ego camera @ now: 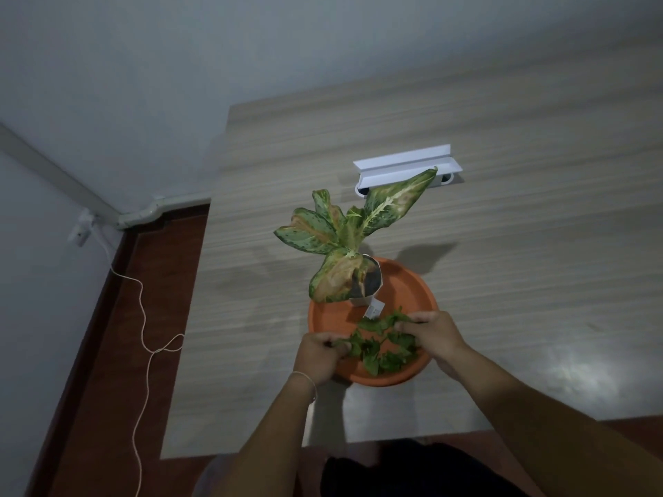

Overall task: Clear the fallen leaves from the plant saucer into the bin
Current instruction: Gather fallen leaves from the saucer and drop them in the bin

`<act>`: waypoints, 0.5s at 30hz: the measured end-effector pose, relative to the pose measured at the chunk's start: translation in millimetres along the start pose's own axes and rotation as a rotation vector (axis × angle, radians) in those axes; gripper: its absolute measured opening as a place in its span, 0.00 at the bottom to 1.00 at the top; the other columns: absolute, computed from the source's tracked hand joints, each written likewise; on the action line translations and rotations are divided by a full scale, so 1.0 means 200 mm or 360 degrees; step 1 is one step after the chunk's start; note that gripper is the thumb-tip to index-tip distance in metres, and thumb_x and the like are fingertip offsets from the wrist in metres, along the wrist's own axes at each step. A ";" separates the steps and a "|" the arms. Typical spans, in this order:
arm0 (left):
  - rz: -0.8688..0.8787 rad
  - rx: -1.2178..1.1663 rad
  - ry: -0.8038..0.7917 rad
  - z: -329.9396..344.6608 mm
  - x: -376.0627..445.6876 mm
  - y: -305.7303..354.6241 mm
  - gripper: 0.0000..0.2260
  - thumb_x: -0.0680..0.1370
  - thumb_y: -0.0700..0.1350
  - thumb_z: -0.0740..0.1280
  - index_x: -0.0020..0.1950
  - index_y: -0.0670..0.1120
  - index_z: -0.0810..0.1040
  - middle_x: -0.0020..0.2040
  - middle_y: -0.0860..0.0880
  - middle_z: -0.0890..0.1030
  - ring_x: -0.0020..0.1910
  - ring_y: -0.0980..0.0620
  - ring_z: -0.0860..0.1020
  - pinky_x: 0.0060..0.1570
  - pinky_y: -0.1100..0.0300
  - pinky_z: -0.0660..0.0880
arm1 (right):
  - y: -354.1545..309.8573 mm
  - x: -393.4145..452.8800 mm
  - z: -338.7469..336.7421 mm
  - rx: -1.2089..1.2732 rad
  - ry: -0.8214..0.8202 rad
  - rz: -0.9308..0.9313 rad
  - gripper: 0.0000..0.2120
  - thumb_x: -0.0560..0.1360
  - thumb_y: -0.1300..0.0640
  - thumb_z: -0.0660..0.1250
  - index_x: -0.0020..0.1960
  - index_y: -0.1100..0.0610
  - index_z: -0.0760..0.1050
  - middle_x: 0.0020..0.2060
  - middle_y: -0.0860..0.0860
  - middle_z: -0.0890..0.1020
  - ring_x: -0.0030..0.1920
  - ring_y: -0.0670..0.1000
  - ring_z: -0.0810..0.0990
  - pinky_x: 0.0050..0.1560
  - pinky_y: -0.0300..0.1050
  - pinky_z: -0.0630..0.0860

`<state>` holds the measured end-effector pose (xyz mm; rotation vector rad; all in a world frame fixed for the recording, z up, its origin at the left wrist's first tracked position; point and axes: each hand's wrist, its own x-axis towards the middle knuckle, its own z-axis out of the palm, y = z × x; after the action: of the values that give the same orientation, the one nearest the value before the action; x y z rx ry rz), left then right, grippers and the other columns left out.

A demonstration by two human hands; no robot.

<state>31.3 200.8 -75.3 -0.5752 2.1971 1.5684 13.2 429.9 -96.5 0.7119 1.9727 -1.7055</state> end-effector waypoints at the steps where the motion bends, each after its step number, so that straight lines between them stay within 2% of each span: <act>1: -0.0023 -0.0070 0.0006 0.00 -0.01 0.00 0.07 0.72 0.36 0.73 0.39 0.48 0.85 0.38 0.47 0.86 0.38 0.50 0.83 0.41 0.60 0.81 | -0.01 -0.01 0.00 0.0065 -0.0005 0.0014 0.07 0.65 0.56 0.79 0.42 0.54 0.86 0.39 0.51 0.88 0.44 0.54 0.87 0.52 0.54 0.83; 5: -0.0128 -0.0383 0.0025 -0.01 -0.03 -0.01 0.06 0.72 0.35 0.73 0.42 0.45 0.86 0.41 0.42 0.86 0.39 0.45 0.84 0.45 0.54 0.81 | -0.04 -0.01 0.02 0.0260 -0.0064 0.0042 0.05 0.68 0.61 0.78 0.43 0.56 0.85 0.40 0.54 0.88 0.46 0.57 0.87 0.55 0.55 0.82; 9: -0.0245 -0.0764 0.0083 -0.02 -0.06 -0.01 0.07 0.73 0.32 0.70 0.49 0.34 0.83 0.37 0.39 0.83 0.29 0.49 0.76 0.34 0.59 0.77 | -0.04 -0.01 0.07 0.0348 -0.0241 0.0095 0.08 0.71 0.62 0.75 0.49 0.59 0.85 0.44 0.56 0.88 0.49 0.57 0.86 0.58 0.55 0.80; 12: -0.0285 -0.0984 0.0115 -0.04 -0.10 -0.03 0.10 0.73 0.32 0.70 0.54 0.30 0.80 0.40 0.37 0.82 0.30 0.50 0.75 0.35 0.60 0.78 | -0.04 -0.02 0.14 0.0377 -0.0345 0.0114 0.06 0.71 0.63 0.74 0.49 0.60 0.85 0.45 0.57 0.88 0.50 0.58 0.86 0.60 0.55 0.79; 15: -0.0293 -0.1141 0.0186 -0.09 -0.15 -0.09 0.11 0.73 0.32 0.70 0.55 0.29 0.79 0.40 0.38 0.82 0.29 0.51 0.75 0.35 0.61 0.78 | -0.05 -0.04 0.24 0.0350 -0.0382 0.0107 0.08 0.70 0.63 0.75 0.49 0.61 0.84 0.45 0.58 0.88 0.51 0.59 0.86 0.61 0.57 0.78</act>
<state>64.7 182.3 -67.8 -1.0548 1.5411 2.2454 13.0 380.9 -90.6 0.6064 1.6004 -1.8886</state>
